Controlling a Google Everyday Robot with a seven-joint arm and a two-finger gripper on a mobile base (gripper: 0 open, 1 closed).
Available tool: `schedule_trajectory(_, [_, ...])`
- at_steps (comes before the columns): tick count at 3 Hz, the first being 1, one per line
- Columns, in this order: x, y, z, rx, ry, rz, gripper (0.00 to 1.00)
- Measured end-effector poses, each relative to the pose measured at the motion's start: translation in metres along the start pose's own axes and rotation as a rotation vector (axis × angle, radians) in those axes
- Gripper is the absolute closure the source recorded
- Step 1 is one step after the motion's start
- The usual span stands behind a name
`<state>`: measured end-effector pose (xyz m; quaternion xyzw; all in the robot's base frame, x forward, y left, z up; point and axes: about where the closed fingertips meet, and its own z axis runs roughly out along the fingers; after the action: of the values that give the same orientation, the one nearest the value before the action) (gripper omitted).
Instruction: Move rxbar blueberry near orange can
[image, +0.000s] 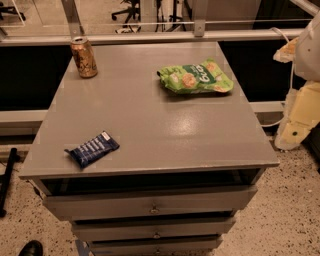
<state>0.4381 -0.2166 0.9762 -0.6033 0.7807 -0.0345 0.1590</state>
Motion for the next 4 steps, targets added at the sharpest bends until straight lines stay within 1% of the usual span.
schedule_trajectory(1, [0.000,0.000,0.000,0.000,0.000,0.000,0.00])
schedule_trajectory(2, [-0.020,-0.005,0.013,-0.030,-0.102,0.022,0.00])
schedule_trajectory(3, [-0.088,0.000,0.042,-0.105,-0.309,0.042,0.00])
schedule_trajectory(4, [-0.163,0.024,0.063,-0.164,-0.464,0.012,0.00])
